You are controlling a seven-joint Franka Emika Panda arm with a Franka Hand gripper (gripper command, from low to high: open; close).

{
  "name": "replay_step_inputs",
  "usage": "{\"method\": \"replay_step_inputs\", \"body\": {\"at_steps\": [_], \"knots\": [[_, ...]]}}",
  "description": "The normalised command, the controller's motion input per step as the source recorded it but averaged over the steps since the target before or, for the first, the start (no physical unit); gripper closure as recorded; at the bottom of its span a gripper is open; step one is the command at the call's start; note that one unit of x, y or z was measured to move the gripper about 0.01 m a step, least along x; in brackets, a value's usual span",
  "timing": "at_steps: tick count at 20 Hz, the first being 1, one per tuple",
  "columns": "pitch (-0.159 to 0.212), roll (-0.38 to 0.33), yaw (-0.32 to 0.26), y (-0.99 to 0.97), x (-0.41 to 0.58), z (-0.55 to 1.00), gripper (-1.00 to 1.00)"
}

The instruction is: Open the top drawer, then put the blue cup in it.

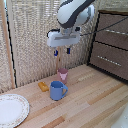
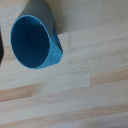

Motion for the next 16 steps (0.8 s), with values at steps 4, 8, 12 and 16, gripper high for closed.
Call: {"method": "replay_step_inputs", "body": {"at_steps": [4,8,12,16], "knots": [[-0.043,-0.204,0.185,-0.14,-0.362,0.35,-1.00],[-0.051,-0.237,0.194,-0.18,-0.362,0.39,-1.00],[-0.066,-0.266,0.210,-0.16,-0.301,0.25,-1.00],[-0.080,-0.301,0.204,-0.17,-0.234,0.11,-1.00]]}}
